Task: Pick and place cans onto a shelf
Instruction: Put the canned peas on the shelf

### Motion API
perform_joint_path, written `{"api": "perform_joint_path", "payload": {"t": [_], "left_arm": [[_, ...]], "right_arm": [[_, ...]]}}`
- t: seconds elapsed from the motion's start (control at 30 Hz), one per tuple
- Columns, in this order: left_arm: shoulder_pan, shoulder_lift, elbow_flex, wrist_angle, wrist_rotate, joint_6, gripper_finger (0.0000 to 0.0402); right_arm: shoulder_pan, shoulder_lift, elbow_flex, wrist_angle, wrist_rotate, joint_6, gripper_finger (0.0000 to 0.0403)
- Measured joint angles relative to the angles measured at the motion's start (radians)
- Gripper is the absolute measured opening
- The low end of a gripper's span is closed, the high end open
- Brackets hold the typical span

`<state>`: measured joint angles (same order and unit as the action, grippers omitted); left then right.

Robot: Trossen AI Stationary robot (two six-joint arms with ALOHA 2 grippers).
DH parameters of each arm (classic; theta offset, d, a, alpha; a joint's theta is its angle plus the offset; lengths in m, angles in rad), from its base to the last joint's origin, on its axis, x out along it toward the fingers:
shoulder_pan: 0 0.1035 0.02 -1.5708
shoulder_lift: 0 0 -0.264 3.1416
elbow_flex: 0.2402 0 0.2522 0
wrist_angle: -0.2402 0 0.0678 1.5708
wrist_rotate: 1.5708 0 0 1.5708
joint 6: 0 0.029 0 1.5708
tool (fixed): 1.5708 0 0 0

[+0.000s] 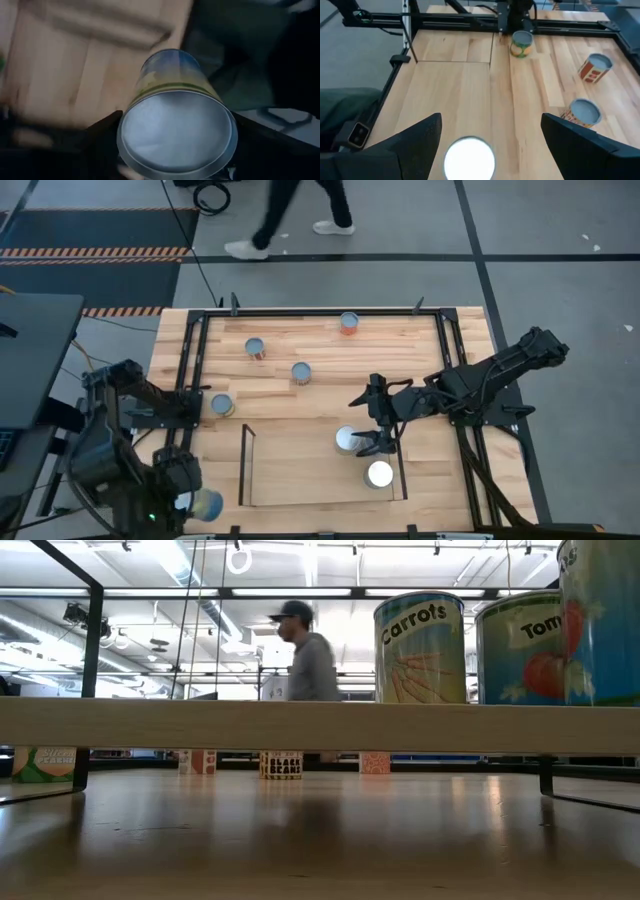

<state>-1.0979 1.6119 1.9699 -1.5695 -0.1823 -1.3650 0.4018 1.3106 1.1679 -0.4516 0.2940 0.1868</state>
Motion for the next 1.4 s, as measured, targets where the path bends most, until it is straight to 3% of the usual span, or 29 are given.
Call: {"api": "perform_joint_path", "payload": {"t": [0.13,0.3,0.43,0.57,0.97,1.17,1.4], "left_arm": [[0.043,0.000,0.067,0.001,-0.156,0.226,0.0318],[0.140,0.002,0.055,0.042,-0.285,0.501,0.0319],[0.235,0.017,0.018,0.203,-0.290,0.744,0.0320],[0.344,0.072,-0.001,0.305,-0.213,0.918,0.0320],[0.603,0.324,-0.001,0.325,-0.016,1.007,0.0320],[0.632,0.401,-0.003,0.315,0.053,1.008,0.0321],[0.620,0.404,-0.002,0.346,0.082,0.985,0.0338]], "right_arm": [[0.020,0.000,0.000,-0.005,0.000,0.006,0.0349],[0.044,-0.004,0.000,-0.015,0.000,0.031,0.0349],[0.069,-0.025,0.023,-0.091,0.030,0.058,0.0349],[0.085,-0.058,0.037,-0.169,0.077,0.089,0.0349],[0.087,-0.079,0.037,-0.269,0.080,0.109,0.0349],[0.087,-0.079,0.037,-0.284,0.080,0.110,0.0349],[0.087,-0.079,0.037,-0.283,0.080,0.110,0.0349]]}}
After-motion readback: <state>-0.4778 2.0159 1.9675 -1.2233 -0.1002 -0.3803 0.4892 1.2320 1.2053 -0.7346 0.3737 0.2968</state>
